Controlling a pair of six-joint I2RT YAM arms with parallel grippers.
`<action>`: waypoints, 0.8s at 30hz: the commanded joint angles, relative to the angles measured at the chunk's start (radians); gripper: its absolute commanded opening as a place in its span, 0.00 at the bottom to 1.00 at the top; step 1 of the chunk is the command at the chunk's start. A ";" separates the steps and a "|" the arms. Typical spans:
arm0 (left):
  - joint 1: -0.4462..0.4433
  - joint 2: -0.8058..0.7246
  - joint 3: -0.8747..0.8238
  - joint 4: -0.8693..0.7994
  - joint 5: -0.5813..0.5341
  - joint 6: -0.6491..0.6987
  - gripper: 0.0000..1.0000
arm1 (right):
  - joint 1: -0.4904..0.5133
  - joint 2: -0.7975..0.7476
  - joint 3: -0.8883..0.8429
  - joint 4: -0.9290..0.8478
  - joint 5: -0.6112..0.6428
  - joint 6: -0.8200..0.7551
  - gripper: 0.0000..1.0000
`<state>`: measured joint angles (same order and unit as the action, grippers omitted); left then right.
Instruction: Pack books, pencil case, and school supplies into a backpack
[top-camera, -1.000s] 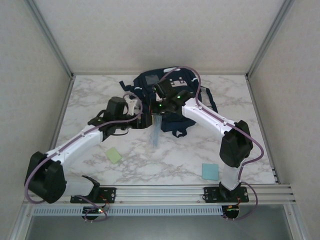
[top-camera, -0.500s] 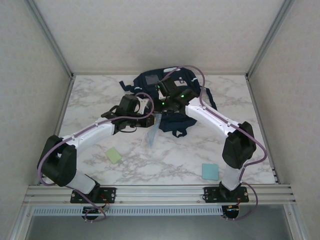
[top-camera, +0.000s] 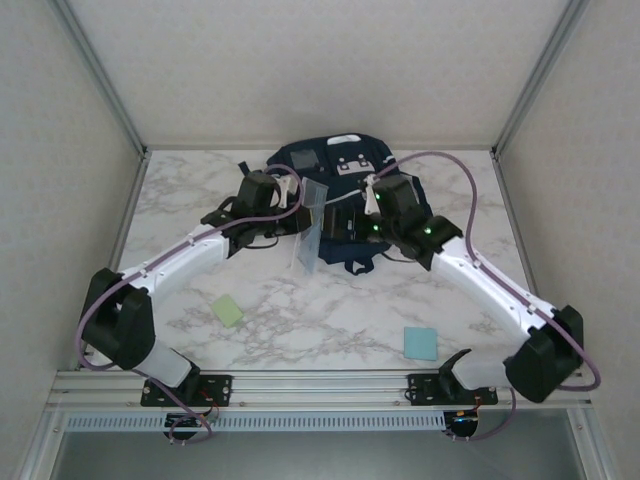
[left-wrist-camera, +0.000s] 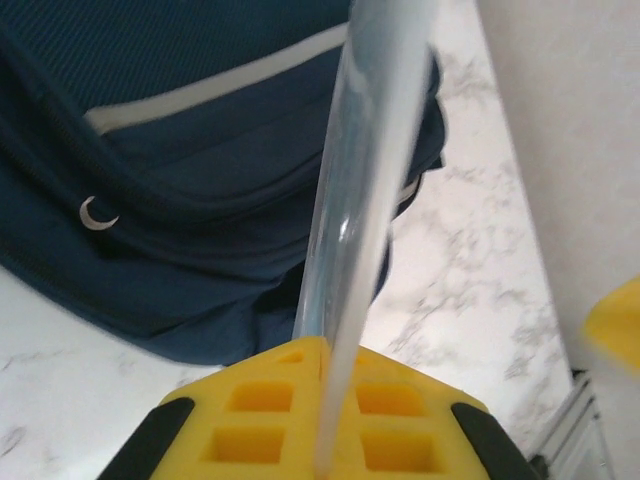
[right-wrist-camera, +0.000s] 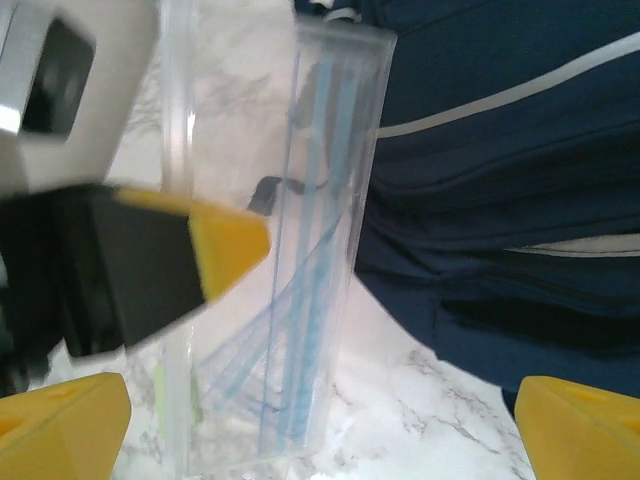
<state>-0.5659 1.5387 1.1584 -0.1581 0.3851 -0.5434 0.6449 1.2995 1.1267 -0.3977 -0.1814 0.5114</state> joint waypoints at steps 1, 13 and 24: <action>0.008 0.045 0.077 0.114 0.129 -0.129 0.00 | -0.013 -0.029 -0.118 0.180 -0.168 -0.066 0.99; -0.017 0.069 0.116 0.255 0.358 -0.222 0.00 | -0.120 0.026 -0.230 0.394 -0.392 -0.054 0.99; -0.025 0.083 0.123 0.210 0.340 -0.186 0.00 | -0.158 -0.015 -0.266 0.515 -0.540 0.013 0.43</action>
<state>-0.5812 1.6321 1.2556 0.0513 0.7212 -0.7483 0.4988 1.3266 0.8745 0.0647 -0.6605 0.5190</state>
